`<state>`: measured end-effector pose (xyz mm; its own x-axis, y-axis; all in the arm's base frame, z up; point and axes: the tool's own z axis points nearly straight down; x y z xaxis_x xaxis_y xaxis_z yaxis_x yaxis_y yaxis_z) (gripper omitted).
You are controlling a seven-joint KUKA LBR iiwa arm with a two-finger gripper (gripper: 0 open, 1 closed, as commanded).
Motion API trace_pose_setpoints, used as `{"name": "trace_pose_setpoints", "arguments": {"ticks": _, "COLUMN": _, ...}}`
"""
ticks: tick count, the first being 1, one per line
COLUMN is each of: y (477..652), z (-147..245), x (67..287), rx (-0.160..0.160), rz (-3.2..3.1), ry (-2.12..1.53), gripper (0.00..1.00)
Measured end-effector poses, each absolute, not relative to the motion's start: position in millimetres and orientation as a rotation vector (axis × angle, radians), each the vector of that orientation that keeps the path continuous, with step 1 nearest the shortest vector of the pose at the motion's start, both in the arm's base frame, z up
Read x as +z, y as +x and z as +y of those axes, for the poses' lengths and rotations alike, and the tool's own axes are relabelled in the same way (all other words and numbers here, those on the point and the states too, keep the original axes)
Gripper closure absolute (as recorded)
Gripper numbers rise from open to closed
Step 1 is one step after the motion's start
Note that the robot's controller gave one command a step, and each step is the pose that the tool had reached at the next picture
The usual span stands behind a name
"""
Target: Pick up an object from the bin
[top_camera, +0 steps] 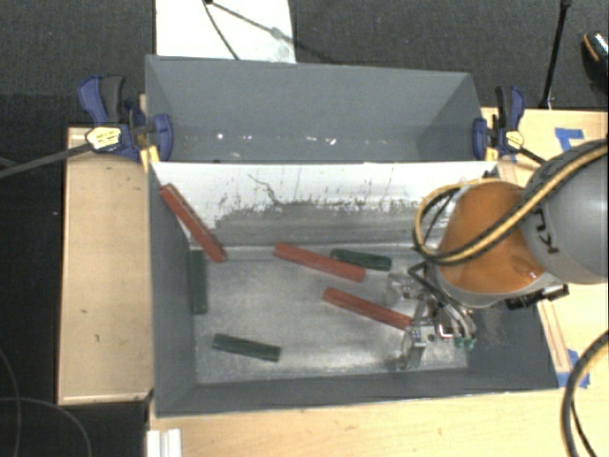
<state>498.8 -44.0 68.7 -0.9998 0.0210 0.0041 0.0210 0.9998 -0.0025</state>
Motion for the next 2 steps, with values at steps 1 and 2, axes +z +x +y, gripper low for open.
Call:
{"name": "trace_pose_setpoints", "arguments": {"ticks": 1, "y": 501.1, "z": -39.8, "x": 70.3, "rx": -0.001, "rz": -3.143, "ry": -0.023, "gripper": 1.0}}
{"name": "trace_pose_setpoints", "arguments": {"ticks": 2, "y": 501.7, "z": -25.2, "x": 206.2, "rx": 0.001, "rz": -3.15, "ry": 0.092, "gripper": 1.0}}
